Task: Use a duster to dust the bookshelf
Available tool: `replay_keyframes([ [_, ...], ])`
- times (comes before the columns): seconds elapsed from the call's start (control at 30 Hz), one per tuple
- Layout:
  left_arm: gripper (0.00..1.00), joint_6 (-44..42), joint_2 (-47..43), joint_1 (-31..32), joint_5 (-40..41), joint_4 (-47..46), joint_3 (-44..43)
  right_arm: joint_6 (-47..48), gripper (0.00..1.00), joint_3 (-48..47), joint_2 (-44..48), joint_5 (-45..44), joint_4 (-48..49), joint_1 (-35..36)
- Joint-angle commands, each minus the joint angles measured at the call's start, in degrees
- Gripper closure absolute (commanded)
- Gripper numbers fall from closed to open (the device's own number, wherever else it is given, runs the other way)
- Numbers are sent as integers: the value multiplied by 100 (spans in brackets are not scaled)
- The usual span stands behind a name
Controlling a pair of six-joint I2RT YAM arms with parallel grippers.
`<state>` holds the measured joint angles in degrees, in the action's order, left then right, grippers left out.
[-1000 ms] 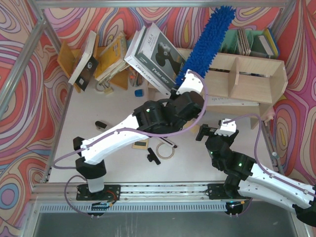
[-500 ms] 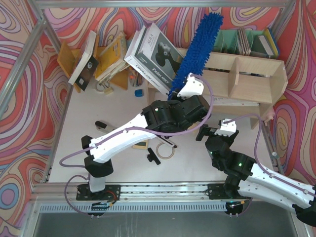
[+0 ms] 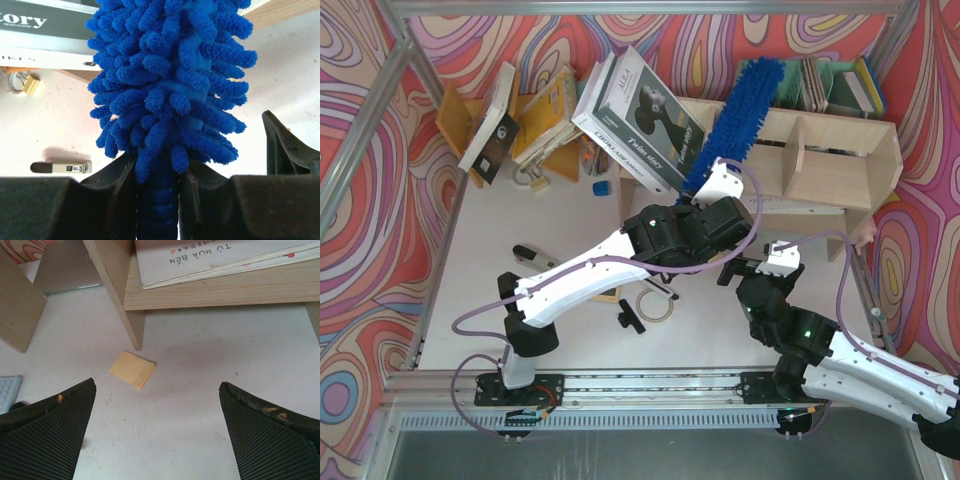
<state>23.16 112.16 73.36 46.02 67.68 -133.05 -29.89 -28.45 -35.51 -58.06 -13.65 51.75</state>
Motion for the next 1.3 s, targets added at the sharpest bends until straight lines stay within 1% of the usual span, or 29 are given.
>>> replay_keyframes([
  [0.0,100,-337,-39,97,-403,-407,-149,-102,1,-164,79,-153,-85,25],
  [0.27,100,-1261,-274,629,-459,-1165,19,-113,1,-158,92,-161,-89,28],
  [0.33,100,-1479,-459,750,-442,-1467,245,-113,1,-159,88,-161,-86,28],
  [0.47,100,-1627,-1052,836,-437,-2301,1013,-114,1,-154,83,-161,-91,28],
  [0.57,100,-1657,-1631,846,143,-2983,1730,-112,1,-158,75,-161,-85,27],
  [0.63,100,-1896,-2009,846,609,-3581,2286,-103,1,-158,71,-157,-75,26],
  [0.7,100,-2091,-2249,836,1084,-3832,2558,-95,1,-152,55,-155,-70,28],
  [0.8,100,-2139,-2308,759,1439,-3514,2486,-84,1,-166,23,-148,-63,22],
  [0.9,100,-1910,-2145,629,1611,-2844,2121,-79,1,-161,-6,-145,-45,25],
  [1.07,100,-1022,-1625,218,1335,-1384,1350,-70,1,-175,-46,-148,-37,28],
  [1.27,100,-694,-1156,-37,947,-694,947,-71,1,-170,-51,-152,-41,27],
])
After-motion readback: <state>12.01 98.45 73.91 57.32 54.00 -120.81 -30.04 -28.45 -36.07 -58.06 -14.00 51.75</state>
